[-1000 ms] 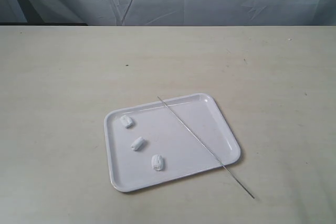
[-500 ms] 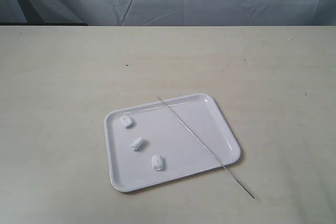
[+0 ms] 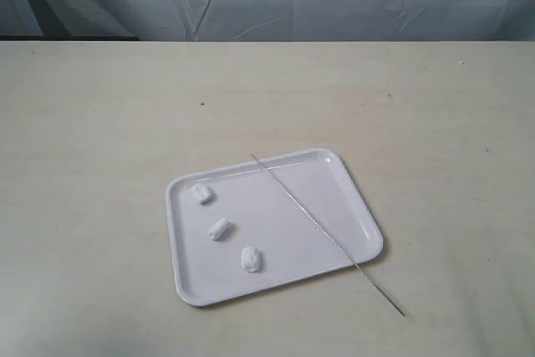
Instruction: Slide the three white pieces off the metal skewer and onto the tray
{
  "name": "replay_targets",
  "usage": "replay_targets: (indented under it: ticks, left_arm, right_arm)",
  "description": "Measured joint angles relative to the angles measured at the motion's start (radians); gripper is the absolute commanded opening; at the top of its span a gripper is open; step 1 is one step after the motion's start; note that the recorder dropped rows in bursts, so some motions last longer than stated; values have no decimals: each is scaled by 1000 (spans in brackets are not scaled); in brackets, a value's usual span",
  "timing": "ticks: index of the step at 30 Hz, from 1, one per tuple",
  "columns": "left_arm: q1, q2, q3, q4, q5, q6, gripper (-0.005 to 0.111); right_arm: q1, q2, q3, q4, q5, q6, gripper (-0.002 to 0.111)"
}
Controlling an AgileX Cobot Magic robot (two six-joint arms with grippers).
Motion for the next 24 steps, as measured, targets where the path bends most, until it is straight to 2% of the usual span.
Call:
replay_targets:
  ticks: [6,24]
  left_arm:
    - [0,0,0,0,47,4,0]
    - [0,0,0,0,51,4,0]
  right_arm:
    - [0,0,0,0,0,0,50]
    - [0,0,0,1,0,0,50]
